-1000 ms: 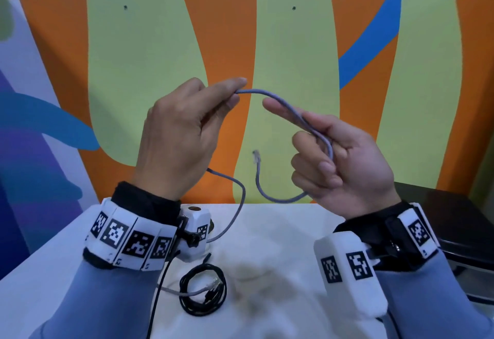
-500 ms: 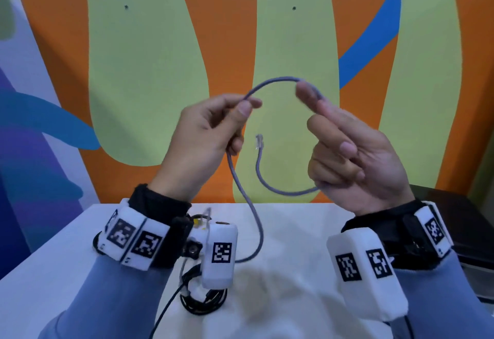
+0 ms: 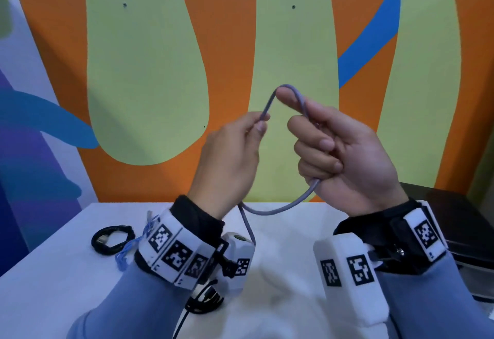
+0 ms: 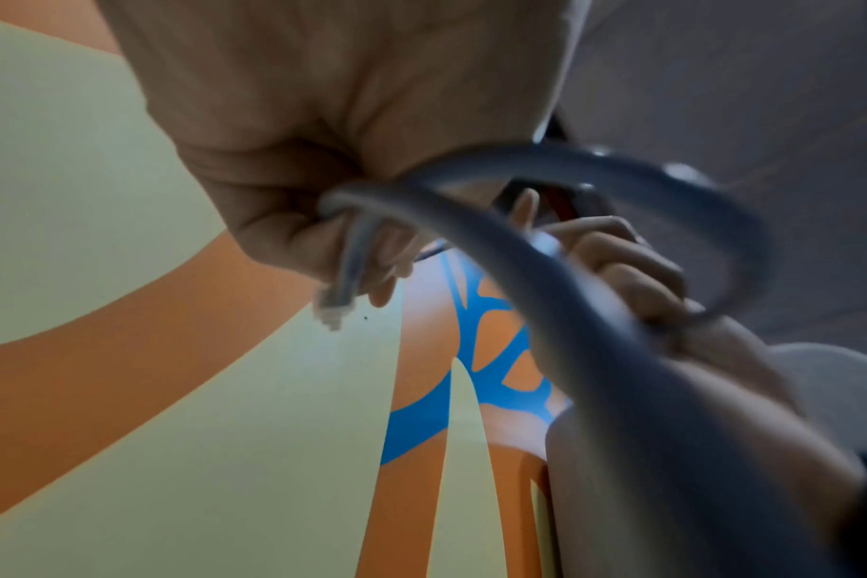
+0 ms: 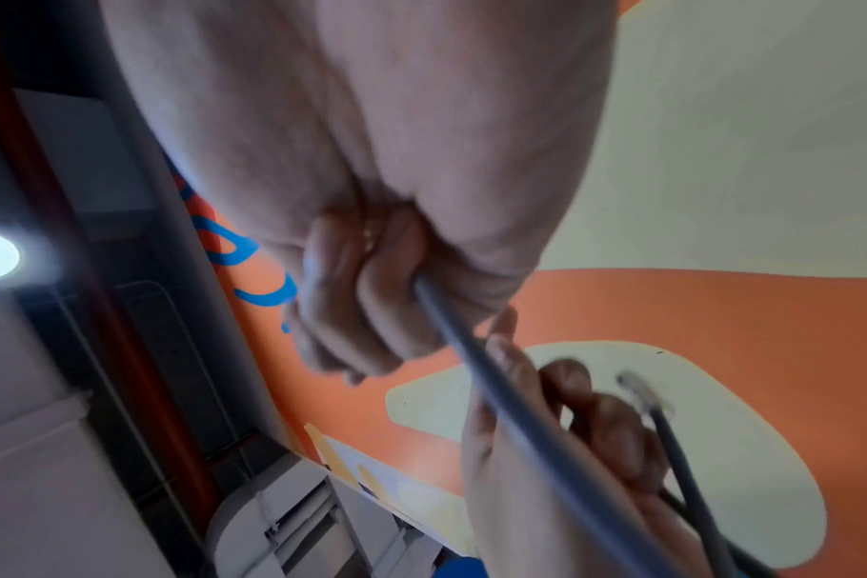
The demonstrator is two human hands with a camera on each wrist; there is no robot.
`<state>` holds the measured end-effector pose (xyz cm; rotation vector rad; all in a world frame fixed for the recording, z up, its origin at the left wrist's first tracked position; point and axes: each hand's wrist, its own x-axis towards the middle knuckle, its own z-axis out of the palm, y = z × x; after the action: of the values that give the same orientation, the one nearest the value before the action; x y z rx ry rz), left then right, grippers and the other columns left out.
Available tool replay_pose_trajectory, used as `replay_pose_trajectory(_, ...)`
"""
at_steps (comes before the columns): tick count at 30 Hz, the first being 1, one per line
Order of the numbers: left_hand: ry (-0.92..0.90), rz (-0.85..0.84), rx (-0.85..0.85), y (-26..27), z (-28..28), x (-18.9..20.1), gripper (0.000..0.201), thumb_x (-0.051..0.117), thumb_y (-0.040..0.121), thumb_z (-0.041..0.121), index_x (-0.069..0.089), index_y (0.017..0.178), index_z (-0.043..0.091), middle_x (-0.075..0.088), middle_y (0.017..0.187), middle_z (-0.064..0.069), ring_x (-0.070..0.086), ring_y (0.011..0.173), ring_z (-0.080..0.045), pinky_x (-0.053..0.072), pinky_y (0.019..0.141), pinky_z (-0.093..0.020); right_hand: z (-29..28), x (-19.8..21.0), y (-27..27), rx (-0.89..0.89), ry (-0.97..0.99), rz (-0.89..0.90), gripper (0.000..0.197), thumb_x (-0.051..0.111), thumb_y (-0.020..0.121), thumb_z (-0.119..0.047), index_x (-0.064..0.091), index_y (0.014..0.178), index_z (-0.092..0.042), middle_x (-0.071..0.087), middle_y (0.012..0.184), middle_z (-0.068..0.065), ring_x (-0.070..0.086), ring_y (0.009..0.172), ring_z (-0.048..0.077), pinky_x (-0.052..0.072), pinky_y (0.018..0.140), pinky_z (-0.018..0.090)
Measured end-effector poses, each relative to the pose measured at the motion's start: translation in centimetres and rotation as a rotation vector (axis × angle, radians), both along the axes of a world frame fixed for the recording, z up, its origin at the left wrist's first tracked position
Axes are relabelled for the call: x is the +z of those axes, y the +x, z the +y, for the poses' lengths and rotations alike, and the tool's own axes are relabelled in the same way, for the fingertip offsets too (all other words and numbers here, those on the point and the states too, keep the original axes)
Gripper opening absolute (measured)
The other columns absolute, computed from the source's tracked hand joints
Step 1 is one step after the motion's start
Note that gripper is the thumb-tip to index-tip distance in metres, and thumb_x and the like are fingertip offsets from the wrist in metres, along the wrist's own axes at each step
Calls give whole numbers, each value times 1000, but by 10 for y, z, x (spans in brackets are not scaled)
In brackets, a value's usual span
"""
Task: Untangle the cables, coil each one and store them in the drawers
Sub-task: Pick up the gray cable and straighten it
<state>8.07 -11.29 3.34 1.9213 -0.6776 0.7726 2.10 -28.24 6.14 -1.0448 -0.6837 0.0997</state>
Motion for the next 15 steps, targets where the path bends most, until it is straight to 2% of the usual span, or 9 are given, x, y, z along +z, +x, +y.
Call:
replay_pose_trajectory(2,219,-8,86,-9,-8,-1,31,48,111,32,58,141,32,46,58,5,47,67,-29,41,63,-45,3,0,1,-63,34,-11,39,38,109,-33,67,131,-17,19,55,-5,9,39,9,9,37,20)
replay_pose_trajectory(5,396,-5,139,-19,-13,0,46,47,111,27,41,157,24,47,67,6,51,76,-29,37,66,-44,0,1,5,-223,65,-42,41,39,111,-33,64,139,-15,21,53,-6,11,39,7,10,38,21)
replay_pose_trajectory(7,377,14,108,-22,-15,0,42,48,111,23,46,153,20,51,66,3,53,71,-23,39,67,-45,-5,2,6,-378,50,-83,39,42,112,-32,63,141,-16,26,53,-7,13,41,7,10,40,22)
replay_pose_trajectory(9,282,41,64,-23,-17,-1,32,49,110,21,56,140,16,58,66,-4,60,71,-30,50,73,-49,-8,3,7,-571,-38,-159,36,45,112,-32,65,138,-19,30,53,-4,17,43,8,14,41,21)
replay_pose_trajectory(11,196,68,57,-27,-19,0,32,51,109,23,62,139,18,63,66,-6,64,71,-33,54,75,-50,-7,4,6,-721,-124,-244,33,47,112,-32,66,136,-21,35,54,0,23,44,8,21,42,18)
replay_pose_trajectory(13,179,90,46,-28,-19,0,35,55,108,29,64,142,25,66,65,-4,64,66,-25,54,76,-44,-6,3,6,-769,-135,-279,33,47,112,-32,65,138,-21,42,56,3,27,44,8,24,43,17)
replay_pose_trajectory(15,256,129,-19,-32,-19,2,28,60,106,31,69,132,29,68,70,-1,55,60,-17,48,65,-29,-1,0,9,-757,-107,-315,34,46,112,-28,61,143,-21,57,64,7,34,45,13,30,44,19)
